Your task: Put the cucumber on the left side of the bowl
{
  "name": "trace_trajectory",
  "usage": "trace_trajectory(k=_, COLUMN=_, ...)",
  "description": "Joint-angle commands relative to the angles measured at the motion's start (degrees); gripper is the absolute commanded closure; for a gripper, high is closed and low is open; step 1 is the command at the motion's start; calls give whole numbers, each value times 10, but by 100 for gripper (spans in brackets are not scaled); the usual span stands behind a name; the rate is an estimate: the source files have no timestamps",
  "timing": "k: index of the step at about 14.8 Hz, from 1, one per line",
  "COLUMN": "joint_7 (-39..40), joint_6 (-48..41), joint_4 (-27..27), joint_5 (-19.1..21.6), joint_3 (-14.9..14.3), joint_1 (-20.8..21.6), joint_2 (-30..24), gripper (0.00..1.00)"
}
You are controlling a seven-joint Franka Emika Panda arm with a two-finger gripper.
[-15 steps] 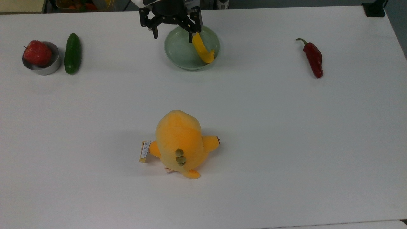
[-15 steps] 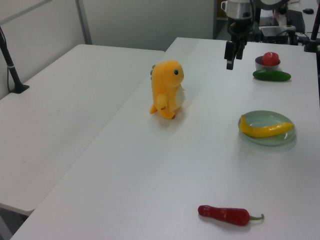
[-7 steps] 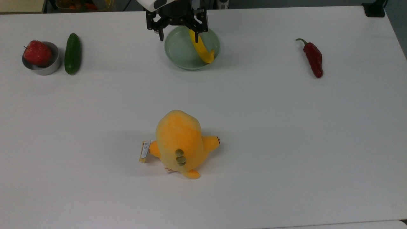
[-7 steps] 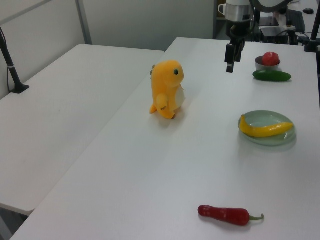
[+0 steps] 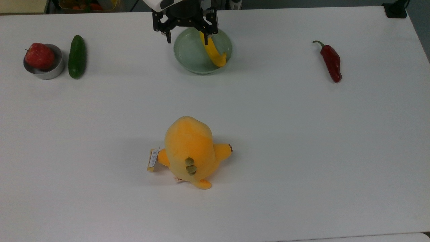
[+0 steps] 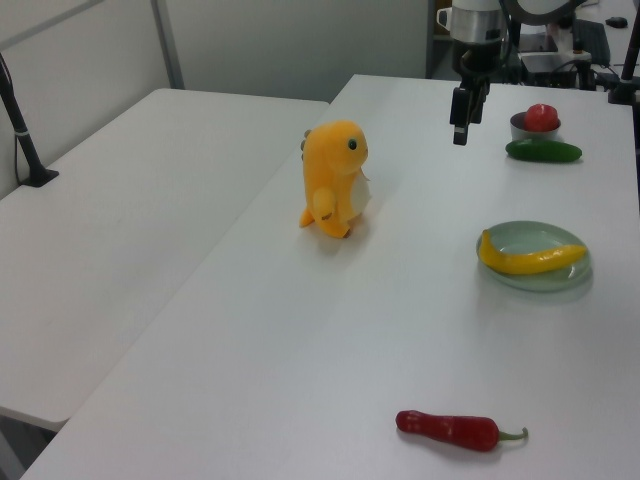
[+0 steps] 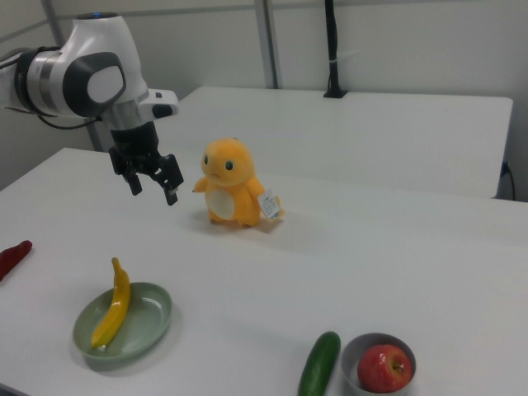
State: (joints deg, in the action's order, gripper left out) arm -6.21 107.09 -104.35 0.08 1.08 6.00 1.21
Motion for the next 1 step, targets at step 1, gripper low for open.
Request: trace_trajectory(k=1, joint_7=12, joint_6=-8, joint_4=-8, joint_5=9, joint_3=-12, joint_1=10, joint_2=-9, gripper=0)
